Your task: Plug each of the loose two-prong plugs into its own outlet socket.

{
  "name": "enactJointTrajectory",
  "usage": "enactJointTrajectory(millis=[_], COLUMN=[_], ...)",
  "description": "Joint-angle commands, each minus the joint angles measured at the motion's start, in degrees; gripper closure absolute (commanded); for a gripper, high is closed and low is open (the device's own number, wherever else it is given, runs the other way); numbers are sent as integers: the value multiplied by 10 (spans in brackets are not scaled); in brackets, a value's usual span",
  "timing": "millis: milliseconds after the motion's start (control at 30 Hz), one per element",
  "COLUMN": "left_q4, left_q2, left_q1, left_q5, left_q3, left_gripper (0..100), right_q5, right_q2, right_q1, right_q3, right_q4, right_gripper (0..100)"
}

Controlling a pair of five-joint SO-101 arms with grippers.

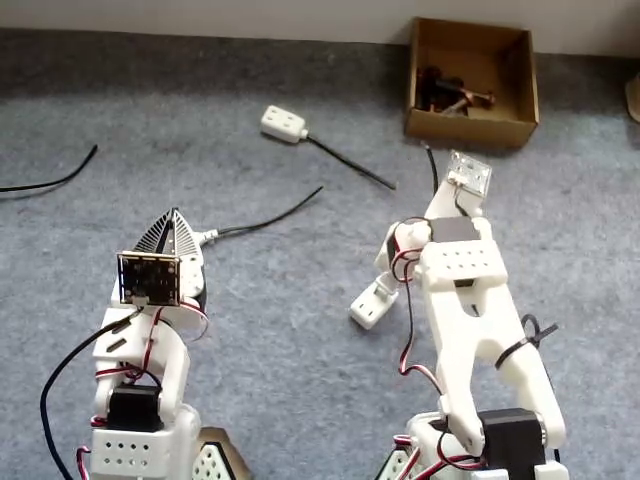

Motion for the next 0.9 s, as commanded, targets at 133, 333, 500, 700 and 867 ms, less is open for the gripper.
enactJointTrajectory(millis=[133,333,500,700,867], left_q4=[-11,-11,-11,-11,-11], left_q2=[-7,-7,-7,-7,-7], left_q1=[-5,-5,-5,-5,-5], left_q5=[2,2,2,2,2], left_q3=[-7,-7,-7,-7,-7], left_gripper=[993,993,993,993,993], right_q5=[27,31,34,67,67], right_q2=[-5,-9,-9,-9,-9], right_q1=[33,18,7,-23,-26], right_q3=[-3,-5,-5,-6,-6], right_q4=[-15,6,17,51,53], right_gripper=[993,993,993,993,993])
